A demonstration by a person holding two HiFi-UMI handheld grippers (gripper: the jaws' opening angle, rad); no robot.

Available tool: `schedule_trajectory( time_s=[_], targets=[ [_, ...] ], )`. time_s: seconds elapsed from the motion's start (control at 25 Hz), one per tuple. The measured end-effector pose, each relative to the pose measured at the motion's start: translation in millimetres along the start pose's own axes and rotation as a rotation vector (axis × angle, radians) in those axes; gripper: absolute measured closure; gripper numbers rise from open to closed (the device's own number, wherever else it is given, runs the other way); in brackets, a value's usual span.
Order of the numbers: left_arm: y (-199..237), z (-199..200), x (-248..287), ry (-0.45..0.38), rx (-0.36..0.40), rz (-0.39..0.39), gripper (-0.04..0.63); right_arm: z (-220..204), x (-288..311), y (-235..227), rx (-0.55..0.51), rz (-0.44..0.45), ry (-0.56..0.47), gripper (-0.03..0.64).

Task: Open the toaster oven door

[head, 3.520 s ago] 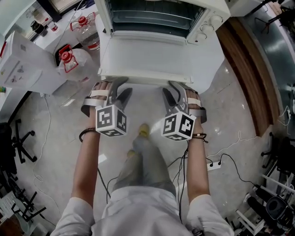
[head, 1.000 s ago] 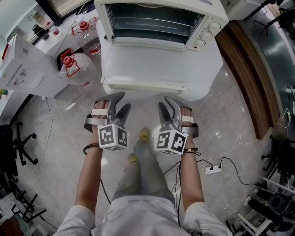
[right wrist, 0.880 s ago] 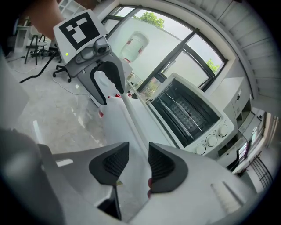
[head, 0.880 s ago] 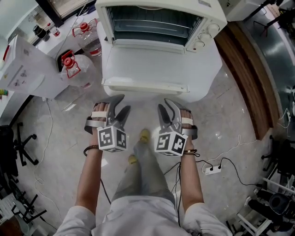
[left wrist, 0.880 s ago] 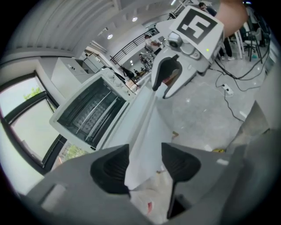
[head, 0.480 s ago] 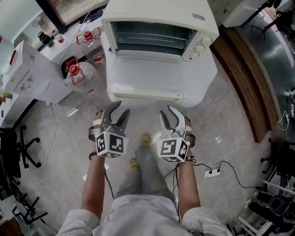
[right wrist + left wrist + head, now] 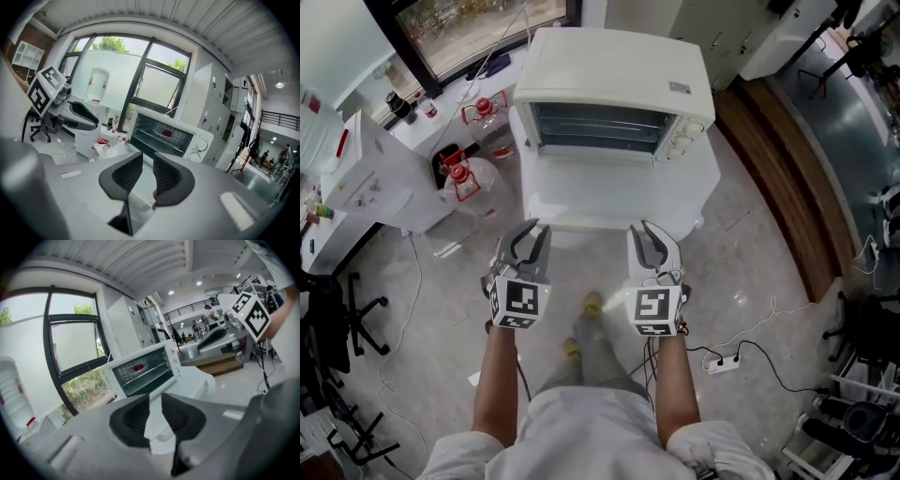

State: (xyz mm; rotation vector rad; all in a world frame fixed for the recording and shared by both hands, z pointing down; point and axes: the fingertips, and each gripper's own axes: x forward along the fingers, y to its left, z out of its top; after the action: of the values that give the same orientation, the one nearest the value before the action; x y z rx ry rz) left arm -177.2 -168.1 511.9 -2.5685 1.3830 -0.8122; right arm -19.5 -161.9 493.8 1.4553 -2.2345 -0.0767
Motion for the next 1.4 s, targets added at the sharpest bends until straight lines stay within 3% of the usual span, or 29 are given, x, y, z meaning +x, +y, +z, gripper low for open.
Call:
schedule_trajectory(
  time_s=[0.44, 0.88, 1.4],
  targets=[
    [58, 75, 17, -0.067, -0.155, 0.09, 0.597, 54, 13, -69, 0.076, -0.03, -0.057, 0.594],
    [77, 119, -2, -0.092, -0.155, 0.149, 0.597, 91, -1, -93, 0.12, -0.015, -0.105, 0.614],
    [86, 146, -38, -0.185, -0.16, 0.169, 0.597, 106, -39, -111, 0.185, -0.074, -0.163, 0.614]
  ],
)
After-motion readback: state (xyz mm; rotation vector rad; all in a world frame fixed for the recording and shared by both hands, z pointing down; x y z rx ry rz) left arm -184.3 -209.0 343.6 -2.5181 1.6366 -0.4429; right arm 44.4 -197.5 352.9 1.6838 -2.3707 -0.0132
